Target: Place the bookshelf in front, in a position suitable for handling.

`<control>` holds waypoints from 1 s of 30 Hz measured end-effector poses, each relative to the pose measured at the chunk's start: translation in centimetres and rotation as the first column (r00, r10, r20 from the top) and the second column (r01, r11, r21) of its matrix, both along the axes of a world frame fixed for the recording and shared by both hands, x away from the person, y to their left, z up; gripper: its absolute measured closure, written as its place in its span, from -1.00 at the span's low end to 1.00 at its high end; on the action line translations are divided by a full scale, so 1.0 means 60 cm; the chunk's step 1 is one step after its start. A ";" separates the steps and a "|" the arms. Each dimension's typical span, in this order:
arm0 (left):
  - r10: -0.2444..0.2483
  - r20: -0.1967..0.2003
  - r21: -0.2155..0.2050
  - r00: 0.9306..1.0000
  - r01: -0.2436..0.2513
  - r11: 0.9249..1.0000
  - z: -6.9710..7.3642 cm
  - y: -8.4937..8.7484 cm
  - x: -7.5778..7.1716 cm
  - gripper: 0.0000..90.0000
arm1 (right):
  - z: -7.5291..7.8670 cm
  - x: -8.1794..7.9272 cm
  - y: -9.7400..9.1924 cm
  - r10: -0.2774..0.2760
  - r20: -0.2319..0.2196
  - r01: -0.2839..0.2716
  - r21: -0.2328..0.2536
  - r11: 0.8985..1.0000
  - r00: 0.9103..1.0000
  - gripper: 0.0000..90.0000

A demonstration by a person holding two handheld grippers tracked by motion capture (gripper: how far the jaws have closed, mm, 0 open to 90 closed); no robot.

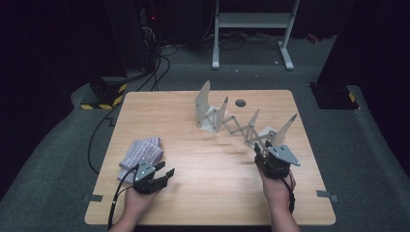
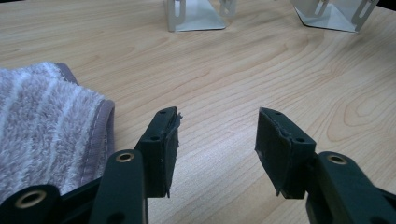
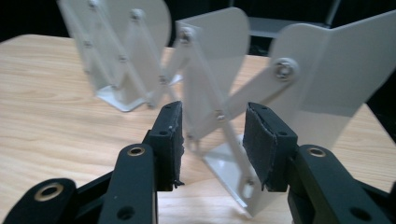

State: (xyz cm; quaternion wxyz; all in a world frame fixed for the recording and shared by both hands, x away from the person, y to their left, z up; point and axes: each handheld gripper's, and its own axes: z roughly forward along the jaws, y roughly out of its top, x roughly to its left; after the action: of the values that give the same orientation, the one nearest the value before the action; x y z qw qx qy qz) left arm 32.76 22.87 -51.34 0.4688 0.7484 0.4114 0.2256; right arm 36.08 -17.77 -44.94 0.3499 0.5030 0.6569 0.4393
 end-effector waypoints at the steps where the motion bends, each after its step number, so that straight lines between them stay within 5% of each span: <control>1: -0.002 0.000 0.002 1.000 0.002 1.000 0.000 -0.001 0.000 0.08 | 0.000 -0.004 0.005 0.011 0.005 -0.011 -0.001 1.000 1.000 0.28; 7: -0.001 0.001 0.002 1.000 0.001 1.000 0.001 -0.002 -0.001 0.08 | 0.008 0.005 0.050 0.076 0.014 -0.075 -0.017 0.997 0.997 0.27; 13: 0.001 0.001 0.003 1.000 -0.001 1.000 0.001 0.000 -0.001 0.08 | 0.021 0.052 0.099 0.110 0.011 -0.109 -0.047 0.993 0.994 0.27; 21: 0.009 0.002 -0.011 1.000 -0.009 1.000 0.004 0.009 -0.002 0.08 | 0.032 0.126 0.132 0.074 -0.010 -0.074 -0.072 0.995 0.997 0.23; 30: 0.013 0.004 -0.019 1.000 -0.013 1.000 0.005 0.015 -0.003 0.08 | 0.028 0.161 0.144 0.064 -0.040 -0.067 -0.088 0.994 0.997 0.32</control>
State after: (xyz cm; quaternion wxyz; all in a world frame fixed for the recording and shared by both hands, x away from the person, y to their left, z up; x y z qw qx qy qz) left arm 32.56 23.74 -51.02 0.4752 0.7408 0.4175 0.2262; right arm 45.77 -9.15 -43.28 0.3454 0.4729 0.6985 0.4113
